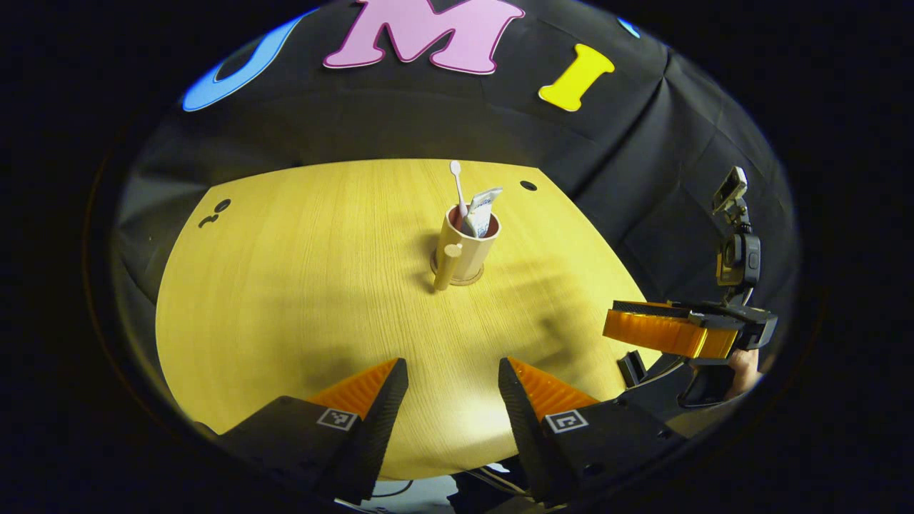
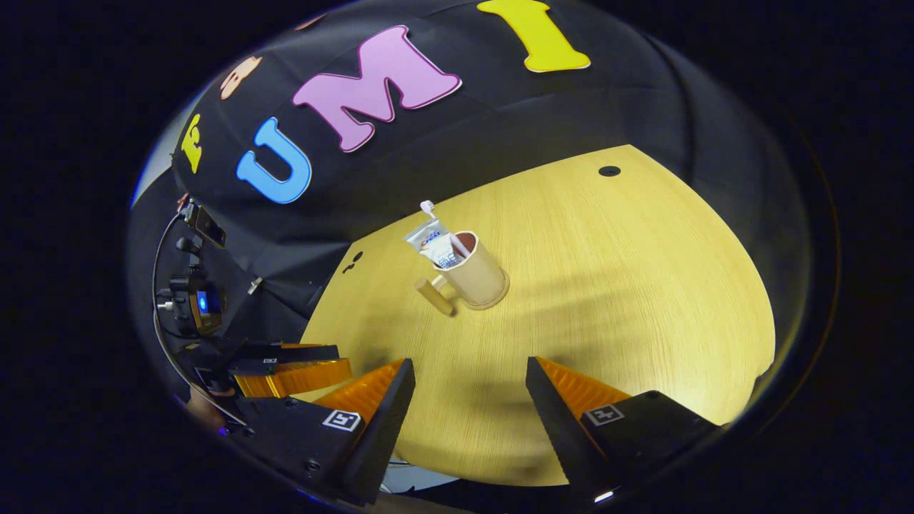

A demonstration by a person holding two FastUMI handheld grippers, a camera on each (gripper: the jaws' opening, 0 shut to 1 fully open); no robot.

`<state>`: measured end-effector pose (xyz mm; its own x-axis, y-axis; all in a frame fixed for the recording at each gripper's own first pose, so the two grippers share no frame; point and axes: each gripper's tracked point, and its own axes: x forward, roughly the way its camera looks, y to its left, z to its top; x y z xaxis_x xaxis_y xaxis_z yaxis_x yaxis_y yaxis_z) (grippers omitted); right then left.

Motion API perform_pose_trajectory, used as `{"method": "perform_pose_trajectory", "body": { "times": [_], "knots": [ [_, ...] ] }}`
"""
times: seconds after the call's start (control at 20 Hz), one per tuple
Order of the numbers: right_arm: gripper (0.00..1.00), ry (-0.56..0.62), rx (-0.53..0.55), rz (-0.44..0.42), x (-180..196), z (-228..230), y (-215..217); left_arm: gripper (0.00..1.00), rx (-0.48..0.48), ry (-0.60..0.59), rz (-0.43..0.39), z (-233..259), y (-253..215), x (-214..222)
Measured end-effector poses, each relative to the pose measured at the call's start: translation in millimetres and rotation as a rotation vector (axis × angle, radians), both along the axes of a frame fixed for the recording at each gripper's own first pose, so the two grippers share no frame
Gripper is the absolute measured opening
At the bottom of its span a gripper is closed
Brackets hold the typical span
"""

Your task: Put the toothbrush and toothpaste on the desktop into the cup, then pick up the cup and place it on the coaster on the desktop.

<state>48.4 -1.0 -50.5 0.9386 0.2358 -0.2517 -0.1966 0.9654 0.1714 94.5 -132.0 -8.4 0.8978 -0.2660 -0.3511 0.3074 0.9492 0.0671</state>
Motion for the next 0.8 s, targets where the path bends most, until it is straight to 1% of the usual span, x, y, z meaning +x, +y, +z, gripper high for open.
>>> {"method": "perform_pose_trajectory", "body": {
  "times": [0.1, 0.25, 0.4, 0.45, 0.65, 0.8],
  "knots": [
    [0.96, -0.005, -0.034, 0.009, -5.8, 1.1, 5.6, 0.8, -0.017, 0.0, -0.003, -5.6, -1.4, -6.6],
    [0.98, -0.013, -0.057, 0.027, -10.5, 1.4, 16.8, 0.82, 0.01, -0.024, 0.009, -6.9, 3.0, -5.6],
    [0.98, -0.007, -0.065, 0.047, -13.1, 1.4, 28.0, 0.93, -0.007, -0.041, 0.034, -3.5, 9.8, -7.0],
    [0.98, -0.009, -0.063, 0.053, -13.4, 3.2, 31.8, 0.94, -0.022, -0.04, 0.046, -5.7, 12.2, -9.5],
    [0.98, -0.014, -0.062, 0.068, -17.6, 4.5, 41.3, 0.94, -0.087, -0.022, 0.065, -12.8, 22.9, -13.0],
    [0.98, -0.003, -0.059, 0.075, -19.9, 0.4, 43.8, 0.94, -0.096, -0.008, 0.067, -18.1, 25.2, -13.8]
  ]
}}
